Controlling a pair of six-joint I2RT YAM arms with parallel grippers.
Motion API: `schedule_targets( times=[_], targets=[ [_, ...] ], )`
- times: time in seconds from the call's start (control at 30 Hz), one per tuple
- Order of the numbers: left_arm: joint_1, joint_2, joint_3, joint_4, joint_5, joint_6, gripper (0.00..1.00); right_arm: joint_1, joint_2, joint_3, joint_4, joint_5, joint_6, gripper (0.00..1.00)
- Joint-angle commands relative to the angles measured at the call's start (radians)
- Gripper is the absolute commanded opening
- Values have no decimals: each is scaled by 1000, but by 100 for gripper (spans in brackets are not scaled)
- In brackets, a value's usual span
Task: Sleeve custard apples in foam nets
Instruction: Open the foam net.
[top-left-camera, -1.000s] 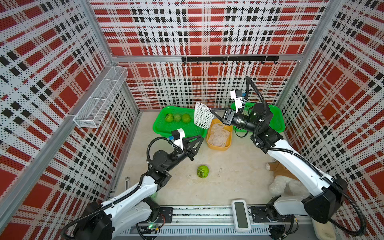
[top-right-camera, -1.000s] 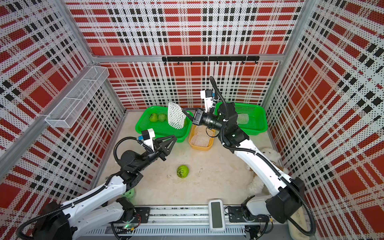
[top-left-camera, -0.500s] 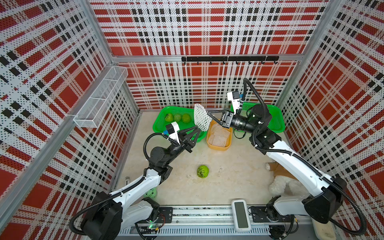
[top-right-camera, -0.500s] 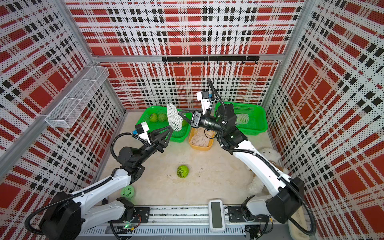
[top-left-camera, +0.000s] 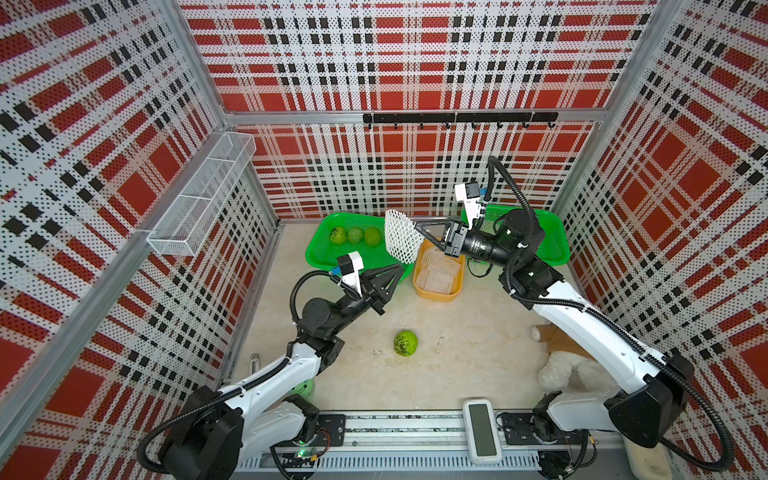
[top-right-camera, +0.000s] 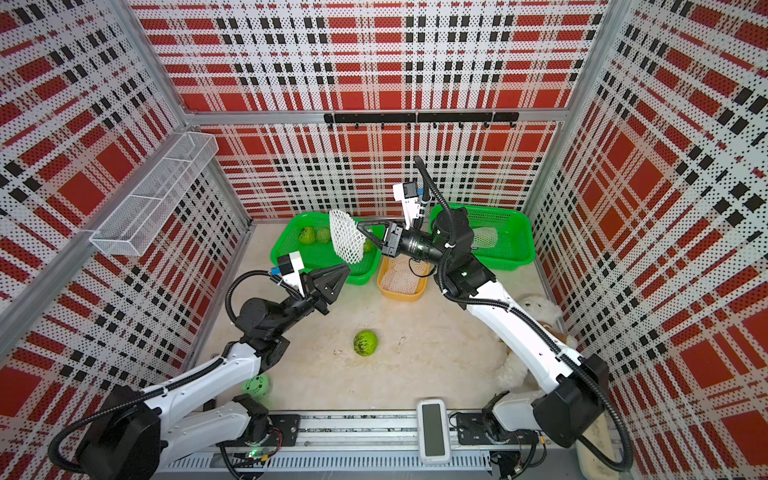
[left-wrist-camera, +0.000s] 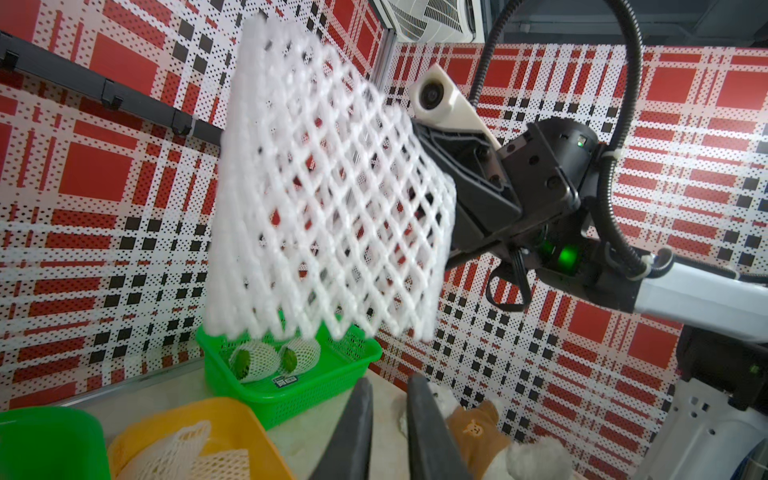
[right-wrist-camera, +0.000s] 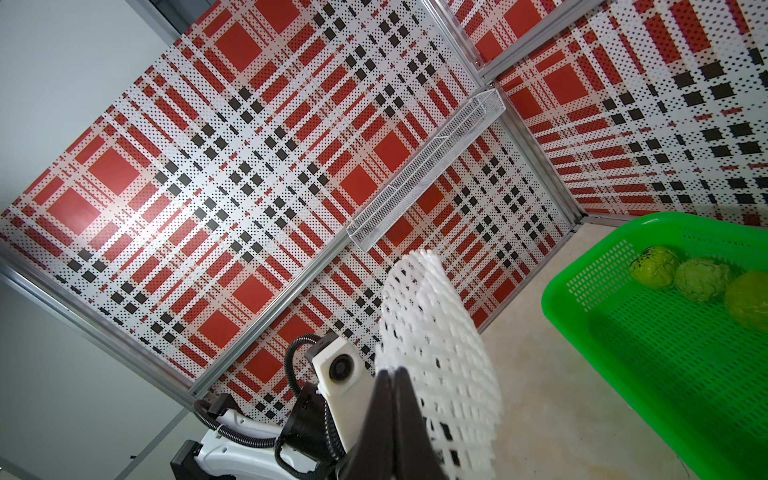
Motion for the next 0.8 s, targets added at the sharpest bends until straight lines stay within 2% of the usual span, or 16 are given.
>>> schedule_targets(
  times=[0.0, 0.2, 0.4, 0.77],
  targets=[
    [-6, -7, -16, -8, -20, 21, 15, 4, 6, 38, 62, -22, -13, 0],
    [29, 61, 37, 69, -10, -4, 15, 12, 1, 14, 88, -45, 8, 0],
    [79, 167, 107, 298, 92, -150, 15, 19, -7, 1, 52, -32, -23, 0],
    [84, 70, 87, 287, 133, -184, 16, 19, 8, -8, 32, -21, -69, 0]
  ],
)
